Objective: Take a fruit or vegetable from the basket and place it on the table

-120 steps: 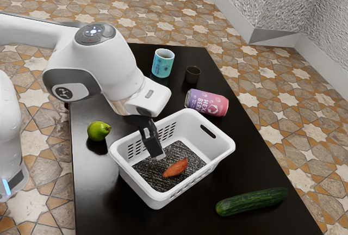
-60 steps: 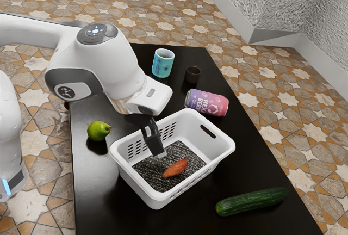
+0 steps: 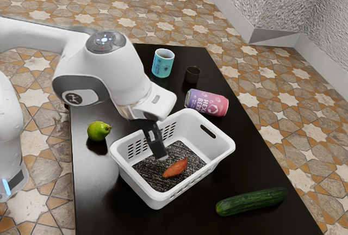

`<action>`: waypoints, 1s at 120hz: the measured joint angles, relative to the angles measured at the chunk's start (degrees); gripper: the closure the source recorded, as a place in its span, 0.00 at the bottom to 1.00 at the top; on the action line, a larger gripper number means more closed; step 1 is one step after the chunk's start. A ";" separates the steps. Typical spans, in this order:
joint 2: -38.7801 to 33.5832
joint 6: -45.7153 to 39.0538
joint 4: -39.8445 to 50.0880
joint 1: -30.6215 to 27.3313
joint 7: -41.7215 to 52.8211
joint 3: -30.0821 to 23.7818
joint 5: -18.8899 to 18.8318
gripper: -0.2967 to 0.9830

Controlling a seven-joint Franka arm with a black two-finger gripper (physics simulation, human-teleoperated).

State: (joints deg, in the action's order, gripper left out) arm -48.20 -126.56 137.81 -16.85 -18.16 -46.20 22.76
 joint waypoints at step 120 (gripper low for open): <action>14.96 -8.18 -0.29 -7.49 0.06 -4.00 0.42 0.24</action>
State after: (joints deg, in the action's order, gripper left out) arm -33.25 -134.74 137.52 -24.35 -18.10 -50.20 23.18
